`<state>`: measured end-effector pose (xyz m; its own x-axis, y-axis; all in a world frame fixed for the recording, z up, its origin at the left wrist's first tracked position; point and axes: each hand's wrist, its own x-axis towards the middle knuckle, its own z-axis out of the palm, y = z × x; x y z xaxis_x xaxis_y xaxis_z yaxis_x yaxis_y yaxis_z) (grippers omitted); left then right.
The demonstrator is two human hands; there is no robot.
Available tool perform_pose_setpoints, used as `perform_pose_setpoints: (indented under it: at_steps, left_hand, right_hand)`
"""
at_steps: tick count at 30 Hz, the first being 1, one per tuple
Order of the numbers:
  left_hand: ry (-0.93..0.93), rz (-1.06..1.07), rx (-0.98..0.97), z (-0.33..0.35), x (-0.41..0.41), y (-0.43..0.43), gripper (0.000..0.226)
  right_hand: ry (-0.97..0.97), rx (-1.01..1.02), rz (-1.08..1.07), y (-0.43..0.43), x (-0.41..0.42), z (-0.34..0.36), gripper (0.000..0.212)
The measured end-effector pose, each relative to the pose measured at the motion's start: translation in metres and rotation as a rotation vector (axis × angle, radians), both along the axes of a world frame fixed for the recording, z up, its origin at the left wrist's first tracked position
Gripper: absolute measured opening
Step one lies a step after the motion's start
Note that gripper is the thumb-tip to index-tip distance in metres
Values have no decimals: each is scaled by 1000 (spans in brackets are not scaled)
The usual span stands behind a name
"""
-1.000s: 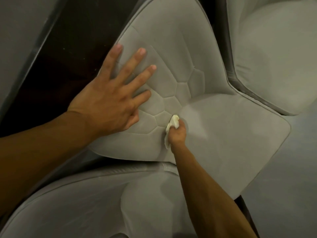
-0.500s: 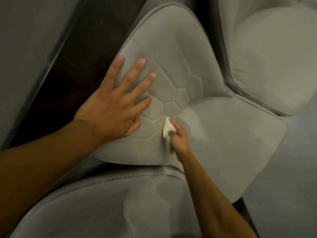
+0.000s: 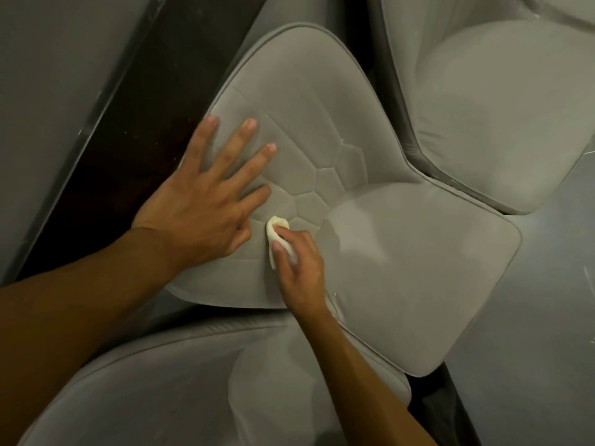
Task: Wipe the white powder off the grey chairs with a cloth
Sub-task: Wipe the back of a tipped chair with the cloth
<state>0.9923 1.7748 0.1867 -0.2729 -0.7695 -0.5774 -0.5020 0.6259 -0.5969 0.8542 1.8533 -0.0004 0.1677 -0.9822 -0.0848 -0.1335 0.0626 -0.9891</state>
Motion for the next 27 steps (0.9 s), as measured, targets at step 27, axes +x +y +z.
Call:
perform_pose_setpoints:
  at_steps: [27]
  left_hand:
    - [43, -14, -2, -8, 4, 3, 71]
  right_hand:
    - [210, -154, -210, -78, -6, 0, 31]
